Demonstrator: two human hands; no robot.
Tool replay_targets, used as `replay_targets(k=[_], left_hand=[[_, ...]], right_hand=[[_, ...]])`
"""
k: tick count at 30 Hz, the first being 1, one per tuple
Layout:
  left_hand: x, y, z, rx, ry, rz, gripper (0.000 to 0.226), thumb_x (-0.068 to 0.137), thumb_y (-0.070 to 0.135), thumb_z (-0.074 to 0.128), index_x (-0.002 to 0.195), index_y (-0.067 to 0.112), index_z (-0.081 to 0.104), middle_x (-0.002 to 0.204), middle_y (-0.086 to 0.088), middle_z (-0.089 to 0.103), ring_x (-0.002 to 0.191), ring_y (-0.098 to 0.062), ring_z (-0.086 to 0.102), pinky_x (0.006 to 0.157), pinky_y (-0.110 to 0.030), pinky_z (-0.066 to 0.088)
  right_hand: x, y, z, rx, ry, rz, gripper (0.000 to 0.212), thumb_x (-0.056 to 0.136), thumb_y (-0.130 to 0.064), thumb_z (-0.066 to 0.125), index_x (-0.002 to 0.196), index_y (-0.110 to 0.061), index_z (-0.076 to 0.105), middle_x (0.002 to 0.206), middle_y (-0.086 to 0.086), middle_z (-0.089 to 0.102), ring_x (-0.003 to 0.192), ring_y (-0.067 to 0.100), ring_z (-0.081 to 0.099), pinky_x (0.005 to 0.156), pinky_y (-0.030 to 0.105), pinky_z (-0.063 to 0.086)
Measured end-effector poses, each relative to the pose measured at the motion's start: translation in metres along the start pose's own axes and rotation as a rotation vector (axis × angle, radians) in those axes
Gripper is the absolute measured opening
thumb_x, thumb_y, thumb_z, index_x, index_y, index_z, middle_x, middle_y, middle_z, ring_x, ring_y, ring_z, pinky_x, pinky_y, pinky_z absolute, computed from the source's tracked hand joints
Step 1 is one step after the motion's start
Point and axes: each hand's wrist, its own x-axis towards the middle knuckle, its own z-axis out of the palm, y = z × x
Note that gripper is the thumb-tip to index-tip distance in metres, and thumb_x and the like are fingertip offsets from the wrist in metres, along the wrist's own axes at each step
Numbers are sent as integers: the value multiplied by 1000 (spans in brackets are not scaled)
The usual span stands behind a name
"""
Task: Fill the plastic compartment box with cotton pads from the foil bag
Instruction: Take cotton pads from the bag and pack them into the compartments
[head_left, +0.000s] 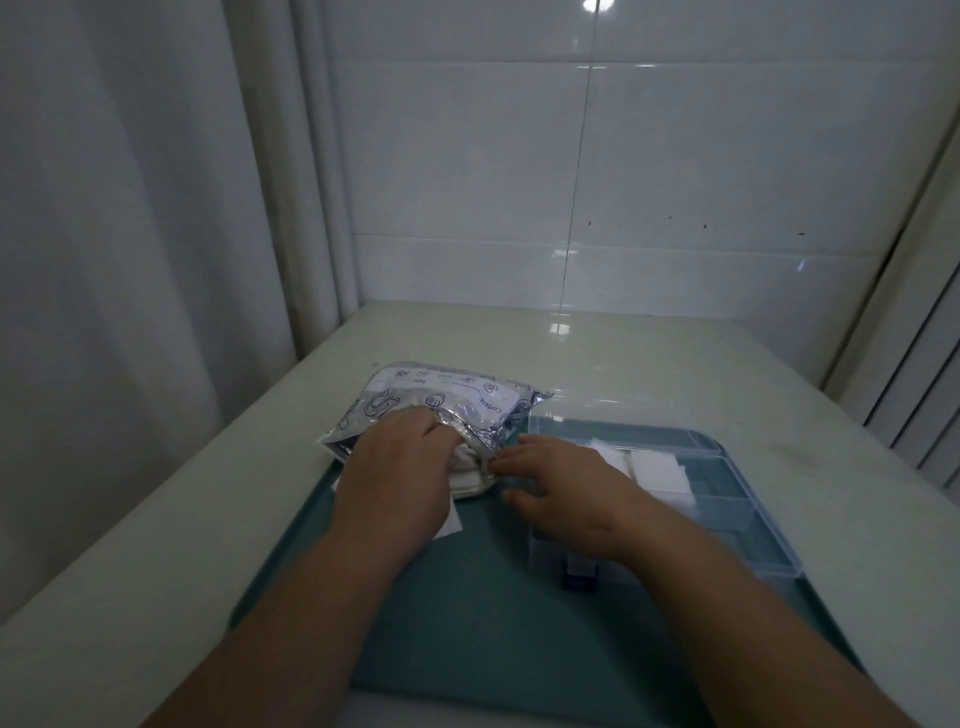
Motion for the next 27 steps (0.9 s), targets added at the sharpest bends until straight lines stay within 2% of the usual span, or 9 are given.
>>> replay_targets(k=[4,9,15,20,23,26,27], left_hand=[[-1,2,-2,37,-35,31,20,60,16,69,80,20,69,78,0,56,74,-25,55,61,-36,44],[-1,2,-2,50,-48,28,25,54,11,77,74,16,64,75,-4,55,69,-28,55,55,-37,42],[-2,5,-6,-9,-27,-14,27,50,6,70,72,15,57,71,-4,57,67,-29,56,52,-36,43],[-1,5,-10,-75,32,-2,14,57,14,62,65,17,51,65,0,55,61,-26,52,52,-31,31],[-2,4,-15,-193,58,-23,15,63,17,59,66,19,44,63,3,48,60,-22,46,52,-31,24],[-5,2,-17,-302,54,-94,18,67,14,62,71,19,45,67,4,48,65,-20,45,53,-22,27],[-5,1,-17,-339,57,-118,17,69,13,63,72,18,47,68,4,49,67,-19,45,54,-23,30]], right_hand=[[1,1,1,0,5,-1,41,96,-29,49,136,-33,53,146,-15,46,141,10,29,112,41,32],[1,1,2,7,13,2,41,95,-29,49,136,-33,53,146,-14,46,140,10,30,112,40,32],[0,0,1,-3,9,10,41,95,-29,50,136,-33,53,146,-12,46,140,11,31,111,40,33],[0,0,2,0,10,10,40,95,-30,49,135,-33,54,144,-12,48,138,11,33,110,43,34],[0,0,2,7,19,3,39,94,-29,49,132,-33,56,141,-13,50,134,11,37,108,43,36],[0,0,3,7,27,-5,37,94,-29,51,129,-31,59,137,-12,53,132,12,40,106,43,38],[0,0,3,7,23,-8,36,93,-29,51,128,-31,60,137,-12,54,132,12,40,106,43,38]])
